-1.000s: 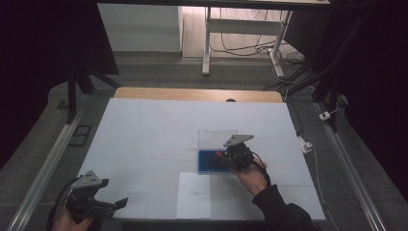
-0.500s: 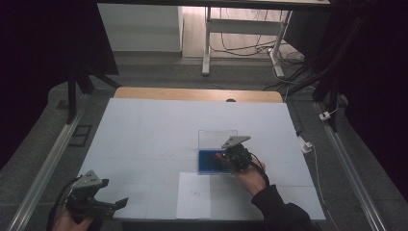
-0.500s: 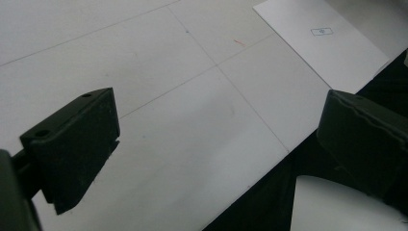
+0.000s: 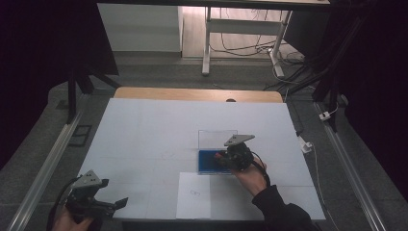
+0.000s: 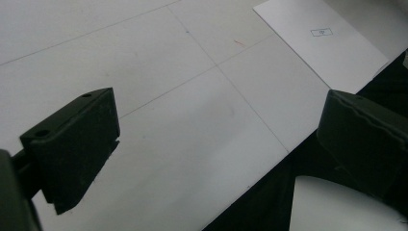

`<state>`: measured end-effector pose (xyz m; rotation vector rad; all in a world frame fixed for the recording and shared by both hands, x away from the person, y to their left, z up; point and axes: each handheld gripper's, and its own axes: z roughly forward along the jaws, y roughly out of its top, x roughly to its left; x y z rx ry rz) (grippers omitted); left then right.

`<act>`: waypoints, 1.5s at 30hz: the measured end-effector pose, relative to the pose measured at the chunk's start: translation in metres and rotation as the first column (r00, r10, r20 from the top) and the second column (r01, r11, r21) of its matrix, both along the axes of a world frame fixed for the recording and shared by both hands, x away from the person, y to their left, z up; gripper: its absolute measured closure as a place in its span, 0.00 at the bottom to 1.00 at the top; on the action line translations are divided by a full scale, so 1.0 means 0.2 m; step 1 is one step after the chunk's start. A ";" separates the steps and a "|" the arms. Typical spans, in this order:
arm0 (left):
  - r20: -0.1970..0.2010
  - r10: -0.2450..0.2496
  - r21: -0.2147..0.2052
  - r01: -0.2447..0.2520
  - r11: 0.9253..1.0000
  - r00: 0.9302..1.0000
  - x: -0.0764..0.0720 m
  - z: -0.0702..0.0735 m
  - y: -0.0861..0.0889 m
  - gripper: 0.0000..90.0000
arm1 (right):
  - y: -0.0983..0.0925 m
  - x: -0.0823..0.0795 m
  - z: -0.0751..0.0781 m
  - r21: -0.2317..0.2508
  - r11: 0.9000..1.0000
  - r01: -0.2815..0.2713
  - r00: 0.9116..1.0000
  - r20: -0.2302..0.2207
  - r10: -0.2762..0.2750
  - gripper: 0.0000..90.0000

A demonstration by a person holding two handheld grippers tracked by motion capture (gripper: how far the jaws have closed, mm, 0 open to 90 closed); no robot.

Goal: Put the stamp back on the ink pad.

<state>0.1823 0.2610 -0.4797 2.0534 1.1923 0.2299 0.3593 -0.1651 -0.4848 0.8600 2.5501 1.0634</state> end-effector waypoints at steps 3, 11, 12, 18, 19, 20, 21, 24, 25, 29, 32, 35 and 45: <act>0.000 0.001 -0.001 -0.001 1.000 1.000 0.00 0.00 0.00 0.02 | 0.00 -0.01 0.01 -0.002 1.000 0.002 1.000 0.010 -0.002 0.65; -0.001 0.004 -0.005 -0.004 1.000 1.000 0.00 0.00 0.00 0.02 | -0.02 -0.03 0.03 0.021 1.000 0.019 1.000 0.010 -0.020 0.49; -0.001 0.003 -0.005 -0.003 1.000 1.000 0.00 0.00 0.00 0.02 | -0.02 -0.03 0.03 0.032 0.999 0.021 1.000 0.008 -0.021 0.46; -0.001 0.005 -0.007 -0.005 1.000 1.000 0.00 0.00 0.00 0.02 | -0.05 -0.06 0.04 0.062 0.998 0.022 1.000 -0.019 -0.020 0.28; -0.001 0.004 -0.007 -0.004 1.000 1.000 0.00 0.00 0.00 0.02 | -0.05 -0.06 0.05 0.064 0.998 0.026 1.000 -0.020 -0.025 0.26; -0.001 0.004 -0.007 -0.004 1.000 1.000 0.00 0.00 0.00 0.02 | -0.05 -0.07 0.05 0.074 0.997 0.031 0.999 -0.024 -0.030 0.24; -0.001 0.003 -0.007 -0.003 1.000 1.000 0.00 0.00 0.00 0.02 | -0.06 -0.08 0.05 0.070 0.997 0.037 0.999 -0.024 -0.035 0.21; 0.000 0.004 -0.006 -0.004 1.000 1.000 0.00 0.00 0.00 0.02 | -0.07 -0.09 0.06 0.083 0.996 0.046 0.999 -0.029 -0.043 0.17; 0.000 0.004 -0.006 -0.004 1.000 1.000 0.00 0.00 0.00 0.02 | -0.08 -0.10 0.07 0.093 0.995 0.047 0.998 -0.039 -0.044 0.14; 0.000 0.005 -0.008 -0.005 1.000 1.000 0.00 0.00 0.00 0.02 | -0.09 -0.12 0.08 0.090 0.995 0.054 0.997 -0.060 -0.049 0.09; -0.001 0.006 -0.008 -0.006 1.000 1.000 0.00 0.00 0.00 0.02 | -0.10 -0.13 0.09 0.091 0.994 0.054 0.997 -0.062 -0.048 0.04; -0.001 0.006 -0.007 -0.006 1.000 1.000 0.00 0.00 0.00 0.02 | -0.12 -0.16 0.10 0.095 0.994 0.056 0.997 -0.058 -0.051 0.01; -0.002 0.009 -0.009 -0.009 1.000 1.000 0.00 0.00 0.00 0.02 | -0.20 -0.26 0.14 0.115 0.991 0.075 0.997 -0.034 -0.071 0.00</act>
